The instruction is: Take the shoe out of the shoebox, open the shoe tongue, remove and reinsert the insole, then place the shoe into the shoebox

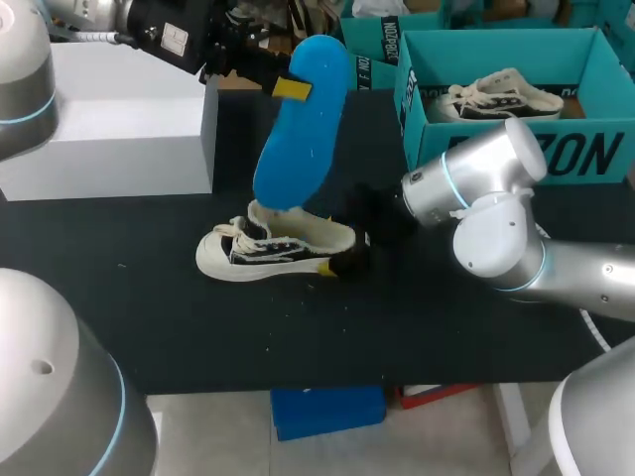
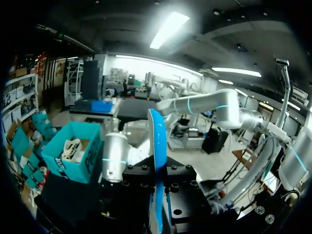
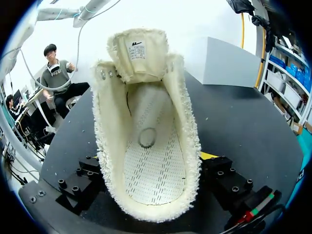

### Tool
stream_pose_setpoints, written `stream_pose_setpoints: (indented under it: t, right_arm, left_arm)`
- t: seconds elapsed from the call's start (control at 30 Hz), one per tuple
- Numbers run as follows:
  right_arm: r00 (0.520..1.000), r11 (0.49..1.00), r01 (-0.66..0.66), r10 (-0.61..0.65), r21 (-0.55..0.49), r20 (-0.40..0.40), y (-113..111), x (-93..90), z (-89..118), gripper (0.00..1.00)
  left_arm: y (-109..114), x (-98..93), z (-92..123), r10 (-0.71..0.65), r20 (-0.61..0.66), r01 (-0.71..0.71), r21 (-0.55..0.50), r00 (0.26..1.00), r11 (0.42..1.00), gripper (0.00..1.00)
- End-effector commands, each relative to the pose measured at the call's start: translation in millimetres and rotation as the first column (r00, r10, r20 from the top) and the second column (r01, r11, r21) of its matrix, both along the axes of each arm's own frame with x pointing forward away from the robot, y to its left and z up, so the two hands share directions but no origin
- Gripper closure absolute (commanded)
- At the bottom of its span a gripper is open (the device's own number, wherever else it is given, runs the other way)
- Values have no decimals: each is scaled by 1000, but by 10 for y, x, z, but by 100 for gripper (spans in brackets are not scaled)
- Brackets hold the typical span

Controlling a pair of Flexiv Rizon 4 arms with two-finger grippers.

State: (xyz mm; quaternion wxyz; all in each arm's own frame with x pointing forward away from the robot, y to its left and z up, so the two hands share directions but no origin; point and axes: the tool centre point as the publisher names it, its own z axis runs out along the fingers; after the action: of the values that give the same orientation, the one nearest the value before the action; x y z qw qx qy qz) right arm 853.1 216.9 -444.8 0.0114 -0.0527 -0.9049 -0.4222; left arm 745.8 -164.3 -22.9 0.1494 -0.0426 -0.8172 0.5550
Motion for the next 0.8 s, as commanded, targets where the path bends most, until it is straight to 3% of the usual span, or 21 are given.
stream_pose_setpoints:
  t: [0.03,0.17,0.23,0.53,0.8]
  right_arm:
    - [1000,1000,2,-2,-2,0,11,9,-8,100]
    - [1000,1000,2,-2,-2,0,11,9,-8,100]
    - [1000,1000,2,-2,-2,0,11,9,-8,100]
    - [1000,1000,2,-2,-2,0,11,9,-8,100]
    - [1000,1000,2,-2,-2,0,11,9,-8,100]
  left_arm:
    - [-4,2,-8,-1,0,1,2,1000,1000,100]
    - [-4,2,-8,-1,0,1,2,1000,1000,100]
    - [8,20,18,23,-50,-25,-56,998,998,100]
    - [-3,169,338,84,-104,-102,-184,991,978,100]
    - [64,121,532,101,-203,-150,-241,974,959,100]
